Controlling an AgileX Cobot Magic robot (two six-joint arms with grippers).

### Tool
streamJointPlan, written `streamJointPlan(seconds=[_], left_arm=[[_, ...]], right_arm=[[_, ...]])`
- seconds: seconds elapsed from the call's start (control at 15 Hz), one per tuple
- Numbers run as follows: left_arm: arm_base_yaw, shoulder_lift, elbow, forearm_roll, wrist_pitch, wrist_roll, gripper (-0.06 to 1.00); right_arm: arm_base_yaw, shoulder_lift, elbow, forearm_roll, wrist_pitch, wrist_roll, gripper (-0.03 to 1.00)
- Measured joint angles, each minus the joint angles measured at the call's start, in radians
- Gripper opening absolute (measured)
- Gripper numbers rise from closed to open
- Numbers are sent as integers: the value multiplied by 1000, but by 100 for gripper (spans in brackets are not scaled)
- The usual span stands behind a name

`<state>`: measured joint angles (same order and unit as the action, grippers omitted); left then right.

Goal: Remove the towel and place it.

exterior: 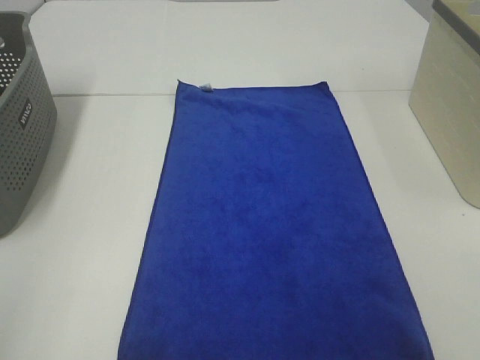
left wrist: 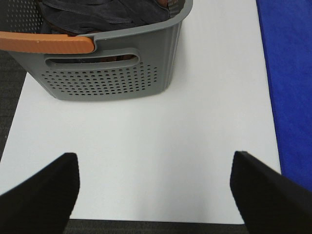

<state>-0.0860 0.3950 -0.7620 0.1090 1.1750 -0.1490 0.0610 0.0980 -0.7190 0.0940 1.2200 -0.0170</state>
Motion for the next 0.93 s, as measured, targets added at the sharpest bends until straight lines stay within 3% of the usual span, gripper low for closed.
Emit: streamJointPlan(seconds=[0.33,0.47,0.67,0.93], left_arm=[[0,-387,104,2,48,0,78],[0,-400,132,-5,50,34,78],[0,-400,201,-21,49,83,78],[0,-400,232,-51,-74,51,78]], right_arm=[[0,-103,117,0,1,-28,77],[0,-103,166,0,-5,-45,77],[0,-103,204,0,-122,-55,77],[0,-103,217,0,-150,-55,77]])
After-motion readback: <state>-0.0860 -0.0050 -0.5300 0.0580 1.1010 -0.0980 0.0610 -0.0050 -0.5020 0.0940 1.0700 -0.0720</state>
